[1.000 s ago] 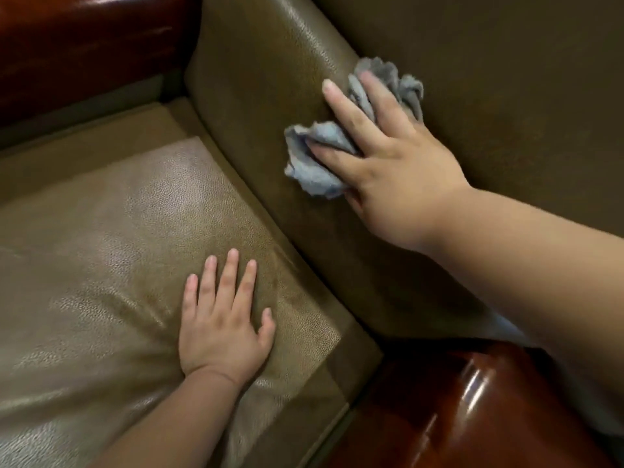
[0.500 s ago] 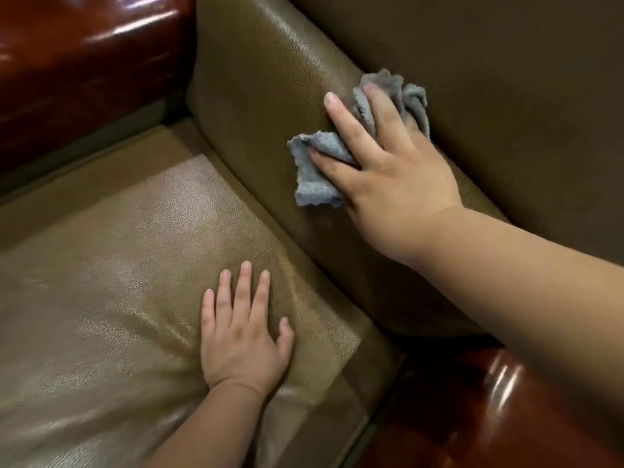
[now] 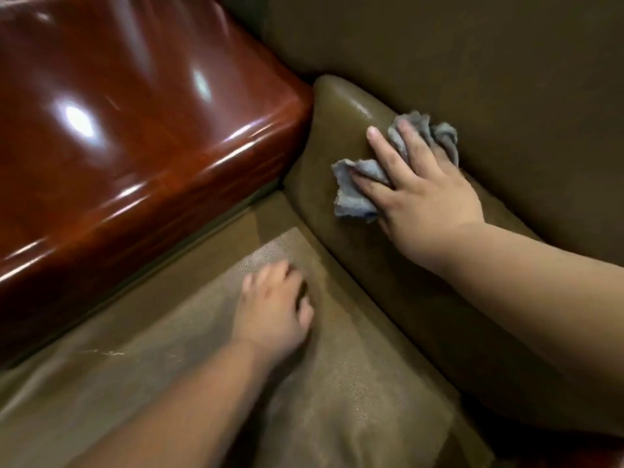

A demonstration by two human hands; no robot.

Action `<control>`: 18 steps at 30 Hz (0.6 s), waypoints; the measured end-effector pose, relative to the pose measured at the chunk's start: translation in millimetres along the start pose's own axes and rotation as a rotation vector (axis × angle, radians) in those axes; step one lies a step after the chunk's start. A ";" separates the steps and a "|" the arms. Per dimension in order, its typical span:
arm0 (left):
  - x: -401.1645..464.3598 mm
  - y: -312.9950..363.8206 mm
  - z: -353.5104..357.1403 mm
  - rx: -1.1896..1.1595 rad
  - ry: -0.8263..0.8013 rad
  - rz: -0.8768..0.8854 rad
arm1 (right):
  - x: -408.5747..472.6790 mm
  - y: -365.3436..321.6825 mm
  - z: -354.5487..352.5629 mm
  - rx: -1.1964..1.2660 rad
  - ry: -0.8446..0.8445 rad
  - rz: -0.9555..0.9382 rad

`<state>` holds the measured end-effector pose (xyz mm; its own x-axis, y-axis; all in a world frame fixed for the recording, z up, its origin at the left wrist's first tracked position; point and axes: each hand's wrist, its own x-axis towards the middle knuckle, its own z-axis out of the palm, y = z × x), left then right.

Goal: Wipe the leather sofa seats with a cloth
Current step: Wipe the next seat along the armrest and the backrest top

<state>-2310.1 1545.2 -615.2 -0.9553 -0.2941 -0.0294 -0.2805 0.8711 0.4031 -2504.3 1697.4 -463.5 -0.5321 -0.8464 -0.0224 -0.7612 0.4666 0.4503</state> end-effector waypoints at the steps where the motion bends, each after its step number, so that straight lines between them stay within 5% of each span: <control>1: 18.8 -30.6 -13.2 0.049 -0.034 -0.043 | 4.5 -6.0 2.2 -0.024 -0.028 0.010; 4: 44.2 -92.7 -33.3 0.077 -0.216 -0.098 | -41.9 -17.8 20.5 -0.020 -0.127 -0.148; 7: 41.1 -98.6 -32.4 0.047 -0.193 0.027 | -88.6 -21.4 29.9 0.019 -0.249 -0.313; 14: 36.9 -103.2 -26.8 -0.096 -0.063 -0.005 | 88.9 -77.7 56.1 -0.207 -0.135 -0.273; 16: 35.8 -106.2 -22.9 -0.125 -0.028 0.009 | 98.1 -86.8 56.1 -0.258 -0.159 -0.263; 18: 36.9 -109.2 -21.5 -0.152 0.002 0.019 | 66.1 -87.6 62.0 -0.348 -0.247 -0.458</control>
<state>-2312.7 1430.8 -640.6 -0.9603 -0.2784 -0.0189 -0.2446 0.8071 0.5373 -2495.7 1616.6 -559.8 -0.2819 -0.8371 -0.4689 -0.7894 -0.0755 0.6092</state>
